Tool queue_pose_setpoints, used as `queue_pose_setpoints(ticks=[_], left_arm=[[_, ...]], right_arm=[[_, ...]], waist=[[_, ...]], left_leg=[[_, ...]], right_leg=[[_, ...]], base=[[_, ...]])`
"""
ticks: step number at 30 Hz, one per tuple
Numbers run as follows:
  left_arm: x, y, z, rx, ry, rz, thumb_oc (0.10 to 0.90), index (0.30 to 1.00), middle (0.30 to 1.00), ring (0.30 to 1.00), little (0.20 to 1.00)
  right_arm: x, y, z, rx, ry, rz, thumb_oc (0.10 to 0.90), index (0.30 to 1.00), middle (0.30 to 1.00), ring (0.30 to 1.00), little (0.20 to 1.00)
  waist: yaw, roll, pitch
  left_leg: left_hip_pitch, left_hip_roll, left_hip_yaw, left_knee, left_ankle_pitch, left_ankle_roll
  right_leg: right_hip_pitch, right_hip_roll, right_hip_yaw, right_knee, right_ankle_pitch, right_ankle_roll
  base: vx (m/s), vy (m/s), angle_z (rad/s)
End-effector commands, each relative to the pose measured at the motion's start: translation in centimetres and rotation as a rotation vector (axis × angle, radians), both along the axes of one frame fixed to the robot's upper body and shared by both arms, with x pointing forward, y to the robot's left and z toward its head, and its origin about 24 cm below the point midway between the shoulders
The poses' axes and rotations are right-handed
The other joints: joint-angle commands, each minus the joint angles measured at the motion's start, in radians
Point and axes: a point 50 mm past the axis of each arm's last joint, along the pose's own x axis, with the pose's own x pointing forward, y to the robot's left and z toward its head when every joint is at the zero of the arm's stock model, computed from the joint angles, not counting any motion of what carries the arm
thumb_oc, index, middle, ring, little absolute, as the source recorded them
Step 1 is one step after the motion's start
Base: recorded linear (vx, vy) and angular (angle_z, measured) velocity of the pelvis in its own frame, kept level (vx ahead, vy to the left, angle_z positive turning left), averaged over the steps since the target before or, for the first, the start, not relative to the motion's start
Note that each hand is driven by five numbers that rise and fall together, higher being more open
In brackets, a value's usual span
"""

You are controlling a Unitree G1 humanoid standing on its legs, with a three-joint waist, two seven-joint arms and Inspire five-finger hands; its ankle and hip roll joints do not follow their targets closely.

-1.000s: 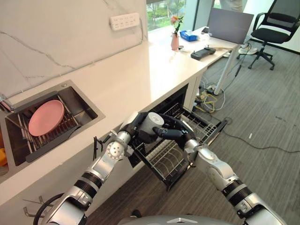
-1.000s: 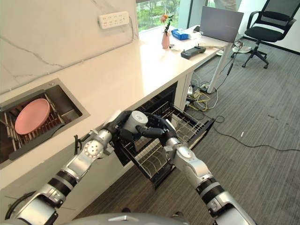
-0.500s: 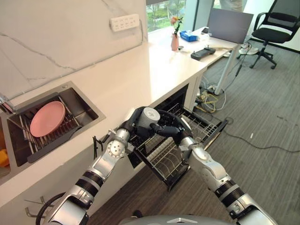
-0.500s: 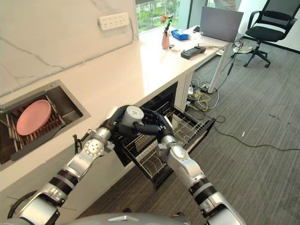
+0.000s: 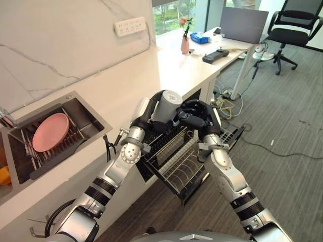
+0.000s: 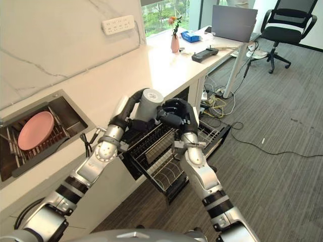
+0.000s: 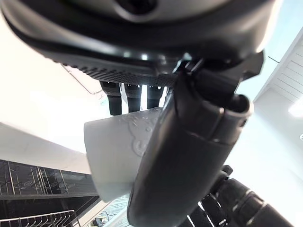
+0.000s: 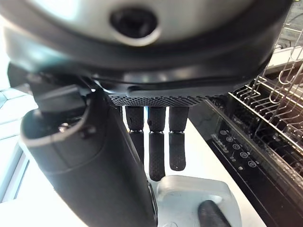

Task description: Place the dishes in the dishwasher.

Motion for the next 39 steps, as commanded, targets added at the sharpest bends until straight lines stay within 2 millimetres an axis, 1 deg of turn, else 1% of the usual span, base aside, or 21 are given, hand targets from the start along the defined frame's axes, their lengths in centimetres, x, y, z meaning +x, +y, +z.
queue_pose_setpoints(ticks=[1, 6, 14, 21, 27, 28, 29, 30, 31, 35, 36, 37, 39], left_arm=[[1.0, -2.2, 4.2, 0.054, -0.192, -0.136, 0.4, 0.3, 0.3, 0.3, 0.3], [1.0, -2.2, 3.9, 0.036, -0.18, -0.122, 0.4, 0.3, 0.3, 0.3, 0.3], [0.9, -2.1, 3.6, -0.014, -0.151, -0.115, 0.4, 0.3, 0.3, 0.3, 0.3], [0.8, -2.0, 3.4, -0.047, -0.128, -0.122, 0.4, 0.3, 0.3, 0.3, 0.3], [0.6, -2.0, 3.2, -0.098, -0.098, -0.138, 0.4, 0.3, 0.3, 0.3, 0.3], [0.4, -2.0, 3.2, -0.121, -0.088, -0.149, 0.4, 0.3, 0.3, 0.3, 0.3], [0.3, -2.0, 3.2, -0.133, -0.082, -0.156, 0.4, 0.3, 0.3, 0.3, 0.3], [0.2, -2.0, 3.1, -0.143, -0.078, -0.161, 0.4, 0.3, 0.3, 0.3, 0.3], [0.2, -2.0, 3.1, -0.143, -0.078, -0.161, 0.4, 0.3, 0.3, 0.3, 0.3], [0.1, -1.9, 3.1, -0.17, -0.062, -0.177, 0.4, 0.3, 0.3, 0.3, 0.3], [0.1, -1.8, 3.2, -0.177, -0.062, -0.178, 0.4, 0.3, 0.3, 0.3, 0.3], [0.1, -1.8, 3.2, -0.177, -0.062, -0.178, 0.4, 0.3, 0.3, 0.3, 0.3], [0.1, -1.7, 3.4, -0.185, -0.076, -0.176, 0.4, 0.3, 0.3, 0.3, 0.3]], right_arm=[[0.8, 0.6, 9.0, 0.216, -0.417, -0.011, 0.4, 0.3, 0.3, 0.3, 0.3], [0.5, 1.4, 8.7, 0.266, -0.392, 0.043, 0.4, 0.3, 0.3, 0.3, 0.3], [0.4, 1.6, 8.8, 0.309, -0.385, 0.061, 0.4, 0.3, 0.3, 0.3, 0.3], [0.4, 1.9, 8.8, 0.303, -0.381, 0.088, 0.4, 0.3, 0.3, 0.3, 0.3], [0.3, 2.3, 8.5, 0.279, -0.371, 0.163, 0.4, 0.3, 0.3, 0.3, 0.3], [0.3, 2.4, 8.1, 0.263, -0.361, 0.207, 0.403, 0.305, 0.305, 0.305, 0.305], [0.2, 2.5, 8.1, 0.254, -0.36, 0.227, 0.445, 0.368, 0.368, 0.368, 0.368], [0.2, 2.5, 8.0, 0.249, -0.359, 0.239, 0.602, 0.604, 0.604, 0.604, 0.604], [0.2, 2.5, 8.0, 0.249, -0.359, 0.239, 0.8, 0.9, 0.9, 0.9, 0.9], [0.2, 2.3, 7.8, 0.188, -0.362, 0.276, 0.8, 0.9, 0.9, 0.9, 0.9], [0.4, 1.7, 7.9, 0.107, -0.384, 0.253, 0.8, 0.9, 0.9, 0.9, 0.9], [0.4, 1.7, 7.9, 0.107, -0.384, 0.253, 0.8, 0.9, 0.9, 0.9, 0.9], [0.6, 0.9, 8.4, -0.012, -0.428, 0.199, 0.8, 0.9, 0.9, 0.9, 0.9]], waist=[[0.019, 0.014, -0.043], [0.02, 0.014, -0.042], [0.023, 0.011, -0.041], [0.026, 0.009, -0.042], [0.029, 0.006, -0.042], [0.032, 0.003, -0.042], [0.033, 0.001, -0.042], [0.034, 0.001, -0.042], [0.034, 0.001, -0.043], [0.036, -0.004, -0.043], [0.036, -0.004, -0.043], [0.036, -0.004, -0.043], [0.037, -0.004, -0.045]], left_leg=[[0.07, -0.016, -0.043, 0.015, -0.137, -0.022], [0.067, -0.019, -0.046, 0.014, -0.137, -0.022], [0.063, -0.02, -0.051, 0.014, -0.135, -0.021], [0.064, -0.023, -0.053, 0.013, -0.136, -0.02], [0.062, -0.023, -0.054, 0.014, -0.135, -0.02], [0.061, -0.022, -0.054, 0.014, -0.135, -0.021], [0.061, -0.022, -0.055, 0.014, -0.135, -0.021], [0.061, -0.022, -0.055, 0.013, -0.134, -0.021], [0.061, -0.022, -0.055, 0.013, -0.134, -0.021], [0.06, -0.022, -0.056, 0.012, -0.134, -0.021], [0.06, -0.021, -0.055, 0.012, -0.134, -0.021], [0.06, -0.021, -0.055, 0.012, -0.134, -0.021], [0.061, -0.02, -0.055, 0.013, -0.135, -0.02]], right_leg=[[0.005, -0.044, 0.016, 0.013, -0.088, 0.066], [0.003, -0.045, 0.013, 0.013, -0.086, 0.066], [0.0, -0.047, 0.011, 0.013, -0.082, 0.065], [0.0, -0.046, 0.014, 0.013, -0.082, 0.066], [-0.001, -0.046, 0.013, 0.013, -0.083, 0.064], [-0.002, -0.046, 0.012, 0.013, -0.082, 0.064], [-0.002, -0.046, 0.012, 0.013, -0.082, 0.064], [-0.002, -0.046, 0.011, 0.013, -0.082, 0.064], [-0.002, -0.046, 0.011, 0.013, -0.082, 0.064], [-0.002, -0.046, 0.01, 0.013, -0.083, 0.064], [-0.002, -0.045, 0.009, 0.013, -0.083, 0.064], [-0.002, -0.045, 0.009, 0.013, -0.083, 0.064], [-0.001, -0.045, 0.009, 0.013, -0.083, 0.064]], base=[[0.0, 0.0, 0.0], [0.0, 0.0, 0.0], [0.0, 0.0, 0.0], [0.0, 0.0, 0.0], [0.0, 0.0, 0.0], [0.0, 0.0, 0.0], [0.0, 0.0, 0.0], [0.0, 0.0, 0.0], [0.0, 0.0, 0.0], [0.0, 0.0, 0.0], [0.0, 0.0, 0.0], [0.0, 0.0, 0.0], [0.0, 0.0, 0.0]])
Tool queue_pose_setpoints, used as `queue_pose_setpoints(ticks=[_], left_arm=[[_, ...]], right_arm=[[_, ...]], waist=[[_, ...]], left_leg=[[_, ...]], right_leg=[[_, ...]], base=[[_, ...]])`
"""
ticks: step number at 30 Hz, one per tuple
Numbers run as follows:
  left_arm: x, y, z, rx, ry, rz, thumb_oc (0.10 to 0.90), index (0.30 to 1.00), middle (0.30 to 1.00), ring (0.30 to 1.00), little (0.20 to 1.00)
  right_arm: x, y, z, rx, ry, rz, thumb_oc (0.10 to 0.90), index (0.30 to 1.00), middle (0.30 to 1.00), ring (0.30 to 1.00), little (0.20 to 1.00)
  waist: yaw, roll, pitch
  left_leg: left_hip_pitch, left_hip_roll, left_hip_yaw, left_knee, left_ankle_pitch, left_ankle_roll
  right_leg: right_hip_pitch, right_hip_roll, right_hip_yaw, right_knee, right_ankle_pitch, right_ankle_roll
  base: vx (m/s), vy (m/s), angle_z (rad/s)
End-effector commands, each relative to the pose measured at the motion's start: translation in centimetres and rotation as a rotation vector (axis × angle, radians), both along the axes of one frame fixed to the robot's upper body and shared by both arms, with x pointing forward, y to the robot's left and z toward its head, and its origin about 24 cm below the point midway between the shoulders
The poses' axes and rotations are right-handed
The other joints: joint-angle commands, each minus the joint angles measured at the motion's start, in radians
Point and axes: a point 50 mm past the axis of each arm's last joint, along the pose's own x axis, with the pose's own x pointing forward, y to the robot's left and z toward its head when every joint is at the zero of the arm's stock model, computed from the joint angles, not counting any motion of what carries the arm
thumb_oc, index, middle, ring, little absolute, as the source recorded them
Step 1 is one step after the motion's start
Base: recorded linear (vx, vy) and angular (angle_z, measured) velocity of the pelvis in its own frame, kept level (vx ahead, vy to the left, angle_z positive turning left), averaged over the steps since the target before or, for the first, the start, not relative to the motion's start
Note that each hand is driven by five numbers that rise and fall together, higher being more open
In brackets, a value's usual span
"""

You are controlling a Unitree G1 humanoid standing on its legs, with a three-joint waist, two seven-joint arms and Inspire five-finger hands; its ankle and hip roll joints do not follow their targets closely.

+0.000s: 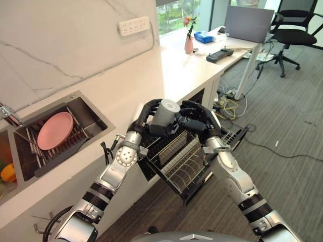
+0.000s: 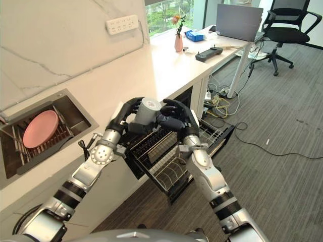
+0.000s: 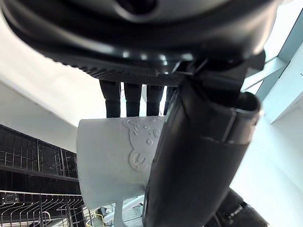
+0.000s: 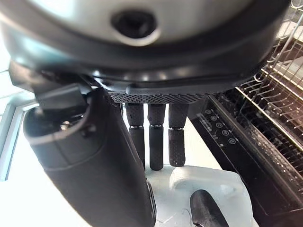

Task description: Place the dishes in the dishwasher.

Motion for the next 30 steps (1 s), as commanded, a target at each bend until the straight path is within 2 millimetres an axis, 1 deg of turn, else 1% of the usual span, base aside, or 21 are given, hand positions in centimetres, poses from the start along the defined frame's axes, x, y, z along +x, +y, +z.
queue_pose_setpoints(ticks=[1, 5, 6, 8, 9, 17, 18, 21, 22, 24, 28, 30], left_arm=[[0.7, -2.5, 5.4, -0.07, -0.25, -0.13, 0.4, 0.3, 0.3, 0.3, 0.3], [0.6, -2.2, 5.5, -0.086, -0.267, -0.1, 0.4, 0.3, 0.3, 0.3, 0.3], [0.5, -2.2, 5.5, -0.093, -0.275, -0.085, 0.4, 0.3, 0.3, 0.3, 0.3], [0.5, -2.2, 5.4, -0.092, -0.277, -0.078, 0.4, 0.3, 0.3, 0.3, 0.3], [0.4, -2.2, 5.6, -0.081, -0.294, -0.071, 0.4, 0.3, 0.3, 0.3, 0.3], [0.4, -2.1, 5.7, -0.065, -0.316, -0.046, 0.4, 0.3, 0.3, 0.3, 0.3], [0.3, -1.9, 5.7, -0.072, -0.329, -0.029, 0.4, 0.3, 0.3, 0.3, 0.3], [0.1, -2.1, 5.5, -0.069, -0.319, -0.043, 0.4, 0.3, 0.3, 0.3, 0.3], [0.1, -2.1, 5.5, -0.069, -0.319, -0.043, 0.4, 0.3, 0.3, 0.3, 0.3], [0.3, -2.6, 5.3, -0.056, -0.299, -0.068, 0.4, 0.3, 0.3, 0.3, 0.3], [0.5, -3.0, 5.1, -0.052, -0.283, -0.085, 0.4, 0.3, 0.3, 0.3, 0.3], [0.8, -3.4, 4.8, -0.036, -0.264, -0.09, 0.4, 0.3, 0.3, 0.3, 0.3]], right_arm=[[0.8, 2.1, 8.7, 0.015, -0.436, 0.038, 0.8, 0.9, 0.9, 0.9, 0.9], [0.8, 2.3, 8.3, 0.049, -0.409, 0.031, 0.8, 0.9, 0.9, 0.9, 0.9], [0.7, 2.8, 7.8, 0.089, -0.375, 0.056, 0.8, 0.9, 0.9, 0.9, 0.9], [0.7, 2.9, 7.6, 0.104, -0.36, 0.066, 0.8, 0.9, 0.9, 0.9, 0.9], [0.7, 3.3, 7.3, 0.134, -0.334, 0.095, 0.8, 0.9, 0.9, 0.9, 0.9], [0.5, 3.6, 7.1, 0.127, -0.326, 0.106, 0.8, 0.9, 0.9, 0.9, 0.9], [0.5, 3.9, 6.7, 0.138, -0.301, 0.12, 0.8, 0.9, 0.9, 0.9, 0.9], [0.3, 4.7, 5.8, 0.209, -0.229, 0.186, 0.8, 0.9, 0.9, 0.9, 0.9], [0.3, 4.7, 5.8, 0.21, -0.229, 0.187, 0.8, 0.9, 0.9, 0.9, 0.9], [0.5, 5.3, 5.4, 0.21, -0.189, 0.238, 0.8, 0.9, 0.9, 0.9, 0.9], [0.9, 5.9, 5.1, 0.21, -0.158, 0.264, 0.8, 0.9, 0.9, 0.9, 0.9], [0.9, 6.9, 4.5, 0.237, -0.099, 0.291, 0.8, 0.9, 0.9, 0.9, 0.9]], waist=[[0.016, -0.011, -0.046], [0.016, -0.014, -0.045], [0.015, -0.016, -0.044], [0.014, -0.016, -0.043], [0.015, -0.019, -0.043], [0.015, -0.021, -0.044], [0.017, -0.023, -0.042], [0.02, -0.027, -0.043], [0.02, -0.027, -0.043], [0.022, -0.03, -0.045], [0.025, -0.031, -0.046], [0.027, -0.032, -0.046]], left_leg=[[0.064, -0.019, -0.051, 0.012, -0.136, -0.02], [0.064, -0.019, -0.05, 0.012, -0.136, -0.02], [0.064, -0.019, -0.05, 0.013, -0.136, -0.02], [0.064, -0.02, -0.05, 0.013, -0.136, -0.021], [0.063, -0.02, -0.05, 0.012, -0.135, -0.021], [0.065, -0.021, -0.051, 0.012, -0.135, -0.021], [0.065, -0.021, -0.052, 0.011, -0.135, -0.021], [0.063, -0.021, -0.052, 0.01, -0.135, -0.022], [0.063, -0.021, -0.052, 0.01, -0.135, -0.022], [0.062, -0.023, -0.053, 0.01, -0.135, -0.022], [0.061, -0.023, -0.053, 0.01, -0.135, -0.022], [0.06, -0.024, -0.053, 0.01, -0.134, -0.023]], right_leg=[[-0.001, -0.048, 0.014, 0.013, -0.083, 0.064], [-0.001, -0.047, 0.013, 0.013, -0.083, 0.064], [-0.001, -0.046, 0.015, 0.013, -0.083, 0.063], [-0.002, -0.046, 0.017, 0.013, -0.083, 0.063], [-0.002, -0.045, 0.018, 0.013, -0.082, 0.062], [-0.002, -0.045, 0.017, 0.013, -0.082, 0.062], [-0.003, -0.046, 0.016, 0.013, -0.081, 0.063], [-0.004, -0.047, 0.016, 0.013, -0.079, 0.064], [-0.004, -0.047, 0.016, 0.013, -0.079, 0.064], [-0.005, -0.047, 0.016, 0.013, -0.078, 0.064], [-0.005, -0.048, 0.015, 0.013, -0.077, 0.064], [-0.005, -0.048, 0.014, 0.013, -0.076, 0.064]], base=[[0.0, 0.0, 0.0], [0.0, 0.0, 0.0], [0.0, 0.0, 0.0], [0.0, 0.0, 0.0], [0.0, 0.0, 0.0], [0.0, 0.0, 0.0], [0.0, 0.0, 0.0], [0.0, 0.0, 0.0], [0.0, 0.0, 0.0], [0.0, 0.0, 0.0], [0.0, 0.0, 0.0], [0.0, 0.0, 0.0]])
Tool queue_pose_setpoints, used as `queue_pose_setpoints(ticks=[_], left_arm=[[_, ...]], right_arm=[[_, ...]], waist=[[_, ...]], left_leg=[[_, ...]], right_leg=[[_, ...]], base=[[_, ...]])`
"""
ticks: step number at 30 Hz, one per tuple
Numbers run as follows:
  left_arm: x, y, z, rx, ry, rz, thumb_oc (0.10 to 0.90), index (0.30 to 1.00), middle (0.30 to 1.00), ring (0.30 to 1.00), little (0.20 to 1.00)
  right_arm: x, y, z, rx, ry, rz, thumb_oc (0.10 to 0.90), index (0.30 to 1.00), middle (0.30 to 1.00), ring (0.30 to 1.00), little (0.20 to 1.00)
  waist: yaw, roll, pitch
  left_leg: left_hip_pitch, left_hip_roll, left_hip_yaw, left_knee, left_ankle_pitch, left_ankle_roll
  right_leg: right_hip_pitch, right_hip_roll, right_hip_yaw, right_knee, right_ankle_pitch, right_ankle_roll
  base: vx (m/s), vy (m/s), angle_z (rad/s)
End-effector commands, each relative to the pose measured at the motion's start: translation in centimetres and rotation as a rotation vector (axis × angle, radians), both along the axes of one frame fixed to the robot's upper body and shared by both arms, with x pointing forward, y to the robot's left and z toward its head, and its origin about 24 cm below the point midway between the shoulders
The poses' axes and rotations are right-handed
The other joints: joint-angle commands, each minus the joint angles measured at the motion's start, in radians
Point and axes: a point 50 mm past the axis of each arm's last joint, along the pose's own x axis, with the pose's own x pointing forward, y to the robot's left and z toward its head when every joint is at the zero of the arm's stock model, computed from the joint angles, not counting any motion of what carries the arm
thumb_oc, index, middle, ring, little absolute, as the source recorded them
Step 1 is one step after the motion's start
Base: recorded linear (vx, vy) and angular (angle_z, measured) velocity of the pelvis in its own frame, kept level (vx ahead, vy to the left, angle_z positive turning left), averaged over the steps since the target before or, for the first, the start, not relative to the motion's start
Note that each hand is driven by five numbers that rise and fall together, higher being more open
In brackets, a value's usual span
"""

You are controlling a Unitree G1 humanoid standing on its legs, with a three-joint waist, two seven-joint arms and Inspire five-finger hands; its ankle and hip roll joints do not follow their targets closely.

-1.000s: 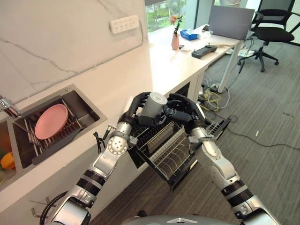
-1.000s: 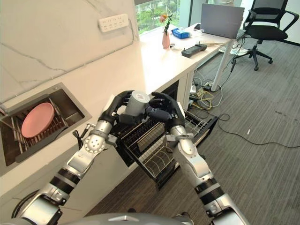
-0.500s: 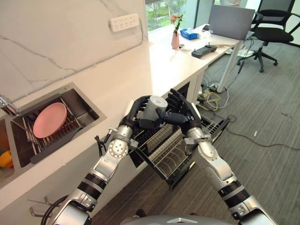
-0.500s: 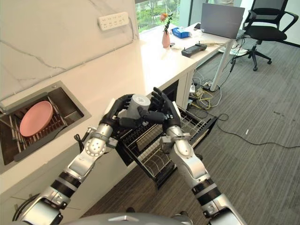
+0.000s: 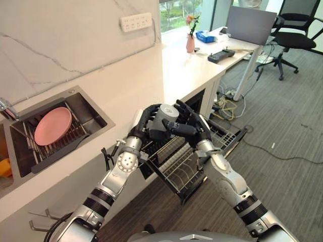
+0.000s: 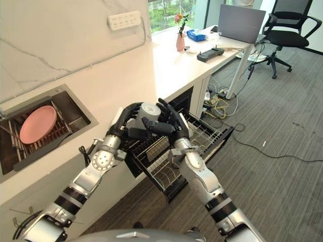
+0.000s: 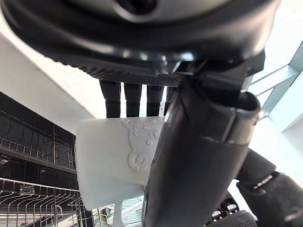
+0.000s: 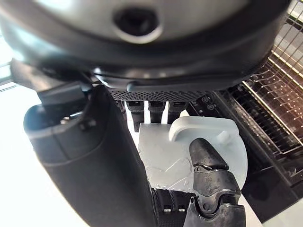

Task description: Place the dishes in the dishwasher.

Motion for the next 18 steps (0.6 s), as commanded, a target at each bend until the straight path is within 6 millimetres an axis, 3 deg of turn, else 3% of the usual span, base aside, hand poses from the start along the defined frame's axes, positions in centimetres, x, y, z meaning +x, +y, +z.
queue_pose_setpoints(ticks=[1, 8, 16, 17, 18], left_arm=[[1.8, -3.4, 6.2, -0.041, -0.278, -0.139, 0.4, 0.3, 0.3, 0.3, 0.3], [2.5, -4.2, 6.1, 0.041, -0.279, -0.151, 0.4, 0.3, 0.3, 0.3, 0.3], [2.4, -4.0, 6.4, 0.074, -0.295, -0.166, 0.4, 0.3, 0.3, 0.3, 0.3], [2.3, -3.8, 6.5, 0.061, -0.295, -0.161, 0.4, 0.3, 0.3, 0.3, 0.3], [2.3, -3.7, 6.6, 0.054, -0.298, -0.159, 0.4, 0.3, 0.3, 0.3, 0.3]], right_arm=[[1.7, 3.9, 5.1, 0.14, -0.176, 0.148, 0.8, 0.9, 0.9, 0.9, 0.9], [1.5, 5.8, 3.4, 0.133, -0.067, 0.193, 0.8, 0.9, 0.9, 0.9, 0.9], [1.9, 5.7, 2.5, 0.023, -0.051, 0.186, 0.8, 0.9, 0.9, 0.9, 0.9], [1.9, 5.6, 2.6, 0.036, -0.051, 0.184, 0.4, 0.3, 0.3, 0.3, 0.3], [2.0, 5.7, 2.7, 0.047, -0.051, 0.184, 0.4, 0.3, 0.3, 0.3, 0.3]], waist=[[0.014, 0.005, -0.056], [0.014, 0.009, -0.056], [0.018, 0.01, -0.054], [0.021, 0.011, -0.053], [0.023, 0.011, -0.053]], left_leg=[[0.06, -0.024, -0.053, 0.01, -0.134, -0.023], [0.058, -0.024, -0.053, 0.009, -0.131, -0.026], [0.058, -0.024, -0.055, 0.009, -0.13, -0.027], [0.057, -0.023, -0.057, 0.01, -0.129, -0.027], [0.057, -0.024, -0.058, 0.01, -0.129, -0.027]], right_leg=[[-0.004, -0.049, 0.014, 0.013, -0.076, 0.064], [-0.006, -0.048, 0.012, 0.013, -0.075, 0.062], [-0.005, -0.048, 0.008, 0.013, -0.075, 0.061], [-0.004, -0.048, 0.006, 0.013, -0.076, 0.06], [-0.003, -0.048, 0.005, 0.013, -0.076, 0.06]], base=[[0.0, 0.0, 0.0], [0.0, 0.0, 0.0], [0.0, 0.0, 0.0], [0.0, 0.0, 0.0], [0.0, 0.0, 0.0]])
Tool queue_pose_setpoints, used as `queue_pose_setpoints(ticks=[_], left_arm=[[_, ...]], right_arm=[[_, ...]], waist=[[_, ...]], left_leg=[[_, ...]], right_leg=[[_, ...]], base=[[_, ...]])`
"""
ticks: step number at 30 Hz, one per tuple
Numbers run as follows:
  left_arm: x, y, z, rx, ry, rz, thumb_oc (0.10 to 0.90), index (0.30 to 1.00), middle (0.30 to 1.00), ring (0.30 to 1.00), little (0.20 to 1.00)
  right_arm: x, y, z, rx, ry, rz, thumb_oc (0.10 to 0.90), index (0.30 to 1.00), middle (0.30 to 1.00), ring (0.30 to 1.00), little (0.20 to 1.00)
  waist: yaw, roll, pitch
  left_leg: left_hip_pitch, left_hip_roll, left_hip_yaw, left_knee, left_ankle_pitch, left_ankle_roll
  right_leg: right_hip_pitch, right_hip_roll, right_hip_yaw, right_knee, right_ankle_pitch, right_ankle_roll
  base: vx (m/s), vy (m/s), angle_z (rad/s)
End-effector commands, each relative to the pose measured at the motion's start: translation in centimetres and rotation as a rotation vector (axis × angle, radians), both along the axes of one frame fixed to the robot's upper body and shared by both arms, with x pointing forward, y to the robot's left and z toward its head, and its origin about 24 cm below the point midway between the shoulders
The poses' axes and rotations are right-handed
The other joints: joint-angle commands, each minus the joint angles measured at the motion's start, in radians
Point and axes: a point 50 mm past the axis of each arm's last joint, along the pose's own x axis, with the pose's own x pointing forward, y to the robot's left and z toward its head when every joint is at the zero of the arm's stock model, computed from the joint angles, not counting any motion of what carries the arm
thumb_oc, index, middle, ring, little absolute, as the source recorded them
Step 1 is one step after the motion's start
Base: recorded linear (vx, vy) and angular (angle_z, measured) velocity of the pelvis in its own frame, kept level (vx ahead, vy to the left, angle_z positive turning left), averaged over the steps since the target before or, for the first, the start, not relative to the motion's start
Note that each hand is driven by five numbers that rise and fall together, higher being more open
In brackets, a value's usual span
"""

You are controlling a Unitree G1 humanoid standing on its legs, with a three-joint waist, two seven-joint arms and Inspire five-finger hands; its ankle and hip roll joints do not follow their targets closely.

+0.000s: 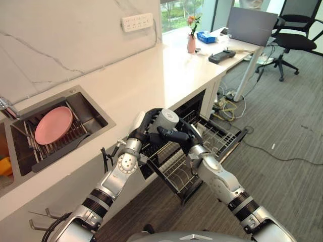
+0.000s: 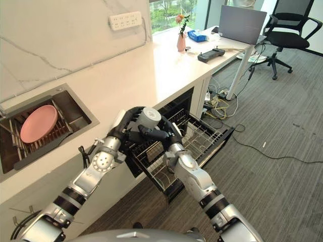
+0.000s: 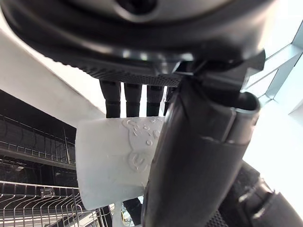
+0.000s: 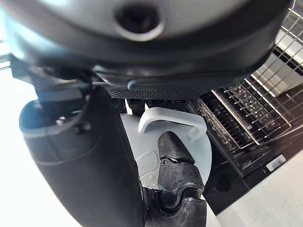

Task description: Place the dishes in the dishwasher.

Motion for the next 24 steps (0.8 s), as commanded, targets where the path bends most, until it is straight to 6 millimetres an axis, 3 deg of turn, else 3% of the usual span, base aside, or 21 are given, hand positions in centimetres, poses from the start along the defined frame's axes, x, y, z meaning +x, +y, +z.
queue_pose_setpoints(ticks=[1, 15, 21, 22, 24], left_arm=[[2.3, -3.9, 7.2, -0.069, -0.305, -0.156, 0.4, 0.3, 0.3, 0.3, 0.3], [1.1, -3.7, 7.9, -0.148, -0.347, -0.159, 0.4, 0.3, 0.3, 0.3, 0.3], [1.2, -4.0, 7.2, -0.135, -0.318, -0.171, 0.4, 0.3, 0.3, 0.3, 0.3], [1.4, -4.0, 6.9, -0.122, -0.298, -0.177, 0.8, 0.9, 0.9, 0.9, 0.9], [1.4, -4.1, 6.9, -0.115, -0.292, -0.182, 0.8, 0.9, 0.9, 0.9, 0.9]], right_arm=[[1.7, 4.2, 5.7, 0.119, -0.221, 0.123, 0.4, 0.3, 0.3, 0.3, 0.3], [1.6, 4.0, 8.8, 0.387, -0.329, 0.024, 0.4, 0.3, 0.3, 0.3, 0.3], [1.8, 3.0, 10.3, 0.381, -0.415, -0.029, 0.4, 0.3, 0.3, 0.3, 0.3], [1.9, 2.1, 11.3, 0.385, -0.471, -0.08, 0.4, 0.3, 0.3, 0.3, 0.3], [2.0, 1.5, 11.9, 0.392, -0.5, -0.116, 0.4, 0.3, 0.3, 0.3, 0.3]], waist=[[0.023, 0.014, -0.051], [0.04, 0.026, -0.054], [0.036, 0.03, -0.056], [0.032, 0.034, -0.058], [0.031, 0.035, -0.058]], left_leg=[[0.058, -0.022, -0.055, 0.006, -0.13, -0.028], [0.061, -0.026, -0.067, 0.008, -0.132, -0.025], [0.062, -0.028, -0.066, 0.007, -0.135, -0.023], [0.064, -0.028, -0.066, 0.007, -0.136, -0.022], [0.065, -0.028, -0.066, 0.007, -0.136, -0.022]], right_leg=[[-0.004, -0.048, 0.008, 0.013, -0.077, 0.061], [0.005, -0.052, -0.004, 0.013, -0.081, 0.062], [0.006, -0.052, -0.005, 0.013, -0.082, 0.064], [0.006, -0.052, -0.004, 0.013, -0.082, 0.063], [0.008, -0.053, -0.004, 0.013, -0.082, 0.063]], base=[[0.0, 0.0, 0.0], [0.0, 0.004, 0.03], [0.0, 0.0, 0.0], [0.0, 0.0, 0.0], [0.0, 0.0, 0.0]])
